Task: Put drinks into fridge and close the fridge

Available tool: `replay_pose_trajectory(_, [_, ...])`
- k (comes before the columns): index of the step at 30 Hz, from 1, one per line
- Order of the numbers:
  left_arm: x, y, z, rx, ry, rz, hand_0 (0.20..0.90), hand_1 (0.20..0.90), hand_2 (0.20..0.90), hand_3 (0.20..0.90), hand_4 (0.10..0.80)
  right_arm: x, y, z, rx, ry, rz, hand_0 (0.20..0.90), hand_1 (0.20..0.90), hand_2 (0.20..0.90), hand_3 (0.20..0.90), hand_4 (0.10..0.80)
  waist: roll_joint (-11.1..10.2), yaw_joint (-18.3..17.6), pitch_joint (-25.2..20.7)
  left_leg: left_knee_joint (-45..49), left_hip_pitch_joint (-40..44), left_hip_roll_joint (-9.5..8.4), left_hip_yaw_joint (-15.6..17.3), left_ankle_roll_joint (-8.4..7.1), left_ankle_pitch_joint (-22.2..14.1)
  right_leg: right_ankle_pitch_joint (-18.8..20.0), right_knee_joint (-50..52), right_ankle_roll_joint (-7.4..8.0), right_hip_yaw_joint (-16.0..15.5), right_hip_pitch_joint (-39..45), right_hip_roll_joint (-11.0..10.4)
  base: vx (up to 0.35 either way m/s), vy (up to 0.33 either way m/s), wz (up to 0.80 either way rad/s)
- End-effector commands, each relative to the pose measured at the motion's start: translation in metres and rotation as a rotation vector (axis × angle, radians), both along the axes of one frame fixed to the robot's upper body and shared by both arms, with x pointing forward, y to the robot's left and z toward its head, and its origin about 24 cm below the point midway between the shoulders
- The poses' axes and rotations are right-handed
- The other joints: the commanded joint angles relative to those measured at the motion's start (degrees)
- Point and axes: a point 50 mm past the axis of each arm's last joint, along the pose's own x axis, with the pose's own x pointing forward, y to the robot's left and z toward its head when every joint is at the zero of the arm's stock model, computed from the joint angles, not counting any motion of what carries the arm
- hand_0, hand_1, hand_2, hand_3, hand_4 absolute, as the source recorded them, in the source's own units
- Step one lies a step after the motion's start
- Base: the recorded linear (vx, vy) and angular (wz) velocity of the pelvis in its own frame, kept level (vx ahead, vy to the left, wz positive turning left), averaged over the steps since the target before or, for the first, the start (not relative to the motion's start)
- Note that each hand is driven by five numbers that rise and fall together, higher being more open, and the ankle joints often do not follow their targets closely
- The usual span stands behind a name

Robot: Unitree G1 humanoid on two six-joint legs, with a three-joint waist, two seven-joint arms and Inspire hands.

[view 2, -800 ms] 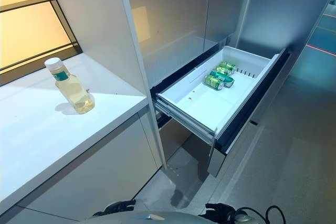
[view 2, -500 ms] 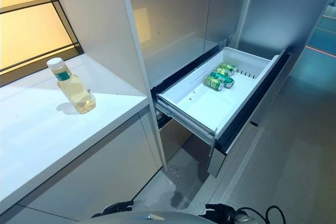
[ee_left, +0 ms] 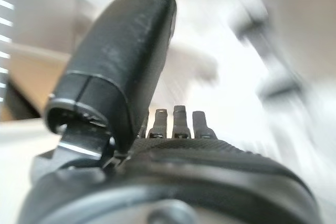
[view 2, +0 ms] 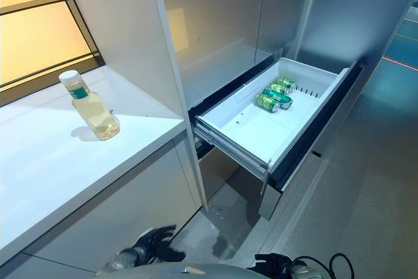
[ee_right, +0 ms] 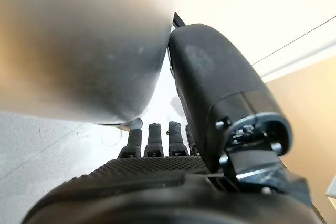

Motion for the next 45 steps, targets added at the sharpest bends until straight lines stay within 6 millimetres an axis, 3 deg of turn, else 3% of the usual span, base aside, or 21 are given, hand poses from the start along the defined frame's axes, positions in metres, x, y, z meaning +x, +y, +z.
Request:
replay_pose_trajectory(1, [0.047, -0.051, 0.061, -0.689, -0.041, -0.14, 0.9, 0.9, 0.9, 0.9, 0.8, 0.007, -0.014, 0.005, -0.005, 0.045, 0.074, 0.9, 0.9, 0.9, 0.9, 0.8, -0.47, -0.04, -0.09, 0.34, -1.21, -2.55, 4.76, 2.69, -1.87, 2.11, 2.15, 4.52, 1.42, -1.98, -1.77, -0.003, 0.006, -0.04])
replay_pose_trajectory(2, [0.047, -0.051, 0.061, -0.689, -0.041, -0.139, 0.9, 0.9, 0.9, 0.9, 0.8, 0.007, -0.014, 0.005, -0.005, 0.046, 0.074, 0.9, 0.9, 0.9, 0.9, 0.8, -0.47, -0.04, -0.08, 0.34, -1.19, -2.55, 4.76, 2.69, -1.88, 2.11, 2.15, 4.52, 1.42, -1.96, -1.76, -0.005, 0.006, -0.04])
replay_pose_trajectory(4, [0.067, -0.069, 0.109, -1.014, -0.111, -0.128, 0.9, 0.9, 0.9, 0.9, 0.8, 0.008, -0.015, 0.006, -0.004, 0.045, 0.072, 0.9, 0.9, 0.9, 0.9, 0.8, -0.56, 0.09, -0.04, 0.34, -1.24, -2.5, 4.9, 2.79, -2.07, 2.21, 2.12, 4.43, 1.6, -2.02, -1.93, 0.0, 0.0, 0.0])
replay_pose_trajectory(5, [0.081, -0.079, 0.15, -1.211, -0.213, -0.115, 0.9, 0.9, 0.9, 0.9, 0.8, 0.007, -0.013, 0.006, 0.001, 0.044, 0.066, 0.9, 0.9, 0.9, 0.9, 0.8, -0.88, 0.32, 0.0, 0.34, -1.27, -2.49, 4.88, 2.91, -2.28, 2.33, 2.02, 4.23, 1.7, -1.99, -2.05, 0.0, 0.0, 0.0])
replay_pose_trajectory(6, [0.085, -0.08, 0.163, -1.255, -0.251, -0.117, 0.9, 0.9, 0.9, 0.9, 0.8, 0.006, -0.012, 0.005, 0.003, 0.044, 0.064, 0.9, 0.9, 0.9, 0.9, 0.8, -1.01, 0.41, 0.03, 0.34, -1.28, -2.52, 4.81, 2.95, -2.33, 2.34, 1.99, 4.16, 1.71, -1.95, -2.07, -0.01, -0.035, 0.0])
replay_pose_trajectory(7, [0.092, -0.082, 0.193, -1.361, -0.369, -0.124, 0.9, 0.9, 0.9, 0.9, 0.8, 0.004, -0.01, 0.004, 0.008, 0.043, 0.057, 0.9, 0.9, 0.9, 0.9, 0.8, -1.36, 0.58, 0.11, 0.34, -1.29, -2.56, 4.68, 3.06, -2.46, 2.3, 1.94, 4.0, 1.67, -1.84, -2.15, -0.007, -0.031, 0.0])
replay_pose_trajectory(8, [0.094, -0.081, 0.204, -1.39, -0.414, -0.119, 0.9, 0.9, 0.9, 0.9, 0.8, 0.003, -0.009, 0.004, 0.009, 0.043, 0.054, 0.9, 0.9, 0.9, 0.9, 0.8, -1.49, 0.65, 0.12, 0.34, -1.32, -2.58, 4.63, 3.1, -2.5, 2.27, 1.94, 3.92, 1.66, -1.81, -2.17, -0.008, -0.039, 0.01])
replay_pose_trajectory(9, [0.098, -0.077, 0.227, -1.409, -0.561, -0.117, 0.9, 0.9, 0.9, 0.9, 0.8, 0.001, -0.006, 0.003, 0.012, 0.043, 0.049, 0.9, 0.9, 0.9, 0.9, 0.8, -1.74, 0.79, 0.11, 0.34, -1.37, -2.6, 4.49, 3.19, -2.54, 2.2, 1.96, 3.78, 1.66, -1.76, -2.2, -0.007, -0.034, 0.01])
replay_pose_trajectory(10, [0.103, -0.069, 0.249, -1.385, -0.706, -0.103, 0.9, 0.9, 0.9, 0.9, 0.8, -0.002, -0.004, 0.001, 0.015, 0.044, 0.044, 0.9, 0.9, 0.9, 0.9, 0.8, -1.95, 0.94, 0.09, 0.34, -1.4, -2.6, 4.31, 3.23, -2.58, 2.15, 1.94, 3.72, 1.56, -1.68, -2.22, -0.006, -0.046, 0.02])
replay_pose_trajectory(11, [0.109, -0.049, 0.279, -1.242, -0.99, -0.017, 0.9, 0.9, 0.9, 0.9, 0.8, -0.006, 0.0, -0.001, 0.02, 0.046, 0.037, 0.9, 0.9, 0.9, 0.9, 0.8, -2.22, 1.24, 0.0, 0.34, -1.45, -2.6, 3.89, 3.21, -2.55, 2.04, 1.82, 3.6, 1.26, -1.46, -2.24, -0.003, -0.037, 0.04])
replay_pose_trajectory(12, [0.109, -0.043, 0.285, -1.205, -1.044, 0.003, 0.9, 0.9, 0.9, 0.9, 0.8, -0.007, 0.001, -0.001, 0.021, 0.047, 0.035, 0.9, 0.9, 0.9, 0.9, 0.8, -2.26, 1.32, -0.03, 0.34, -1.44, -2.6, 3.76, 3.19, -2.56, 2.0, 1.75, 3.61, 1.14, -1.35, -2.25, 0.001, -0.032, 0.05])
replay_pose_trajectory(14, [0.109, -0.013, 0.323, -0.907, -1.417, 0.168, 0.9, 0.9, 0.9, 0.9, 0.8, -0.015, 0.005, -0.004, 0.024, 0.05, 0.021, 0.9, 0.9, 0.9, 0.9, 0.8, -2.42, 1.85, -0.39, 0.34, -1.47, -2.75, 2.97, 3.14, -2.56, 1.79, 1.23, 3.67, 0.43, -0.82, -2.27, 0.008, -0.02, 0.07])
replay_pose_trajectory(17, [0.105, 0.014, 0.354, -0.558, -1.705, 0.334, 0.9, 0.9, 0.9, 0.9, 0.8, -0.029, 0.011, -0.008, 0.028, 0.058, 0.004, 0.9, 0.9, 0.9, 0.9, 0.8, -2.63, 2.37, -1.33, 0.34, -1.5, -2.97, 2.05, 3.02, -2.58, 1.38, 0.69, 3.7, -0.53, -0.22, -2.23, 0.017, -0.016, 0.13])
replay_pose_trajectory(23, [0.103, 0.032, 0.372, -0.188, -1.887, 0.547, 0.9, 0.9, 0.9, 0.9, 0.8, -0.039, 0.019, -0.011, 0.029, 0.069, -0.003, 0.9, 0.9, 0.9, 0.9, 0.8, -2.56, 2.4, -2.56, 0.34, -1.61, -3.12, 1.39, 2.82, -2.43, 0.92, 0.64, 3.6, -1.32, -0.08, -2.11, 0.017, -0.002, 0.1])
replay_pose_trajectory(30, [0.111, 0.037, 0.359, 0.027, -1.855, 0.649, 0.9, 0.9, 0.9, 0.9, 0.8, -0.038, 0.02, -0.011, 0.027, 0.069, 0.008, 0.9, 0.9, 0.9, 0.9, 0.8, -2.45, 2.02, -2.38, 0.34, -1.37, -3.11, 1.54, 2.8, -2.44, 0.85, 0.81, 3.47, -0.9, -0.08, -1.92, 0.003, 0.004, 0.05])
replay_pose_trajectory(45, [0.114, 0.076, 0.341, 0.279, -1.802, 0.882, 0.9, 0.9, 0.9, 0.9, 0.8, -0.032, 0.018, -0.009, 0.025, 0.074, 0.082, 0.9, 0.9, 0.9, 0.9, 0.8, -2.72, -0.07, -2.02, 0.34, -0.22, -2.26, 5.17, 2.61, -2.57, 1.21, 1.16, 3.62, 1.39, -0.01, -1.65, 0.002, 0.007, -0.07])
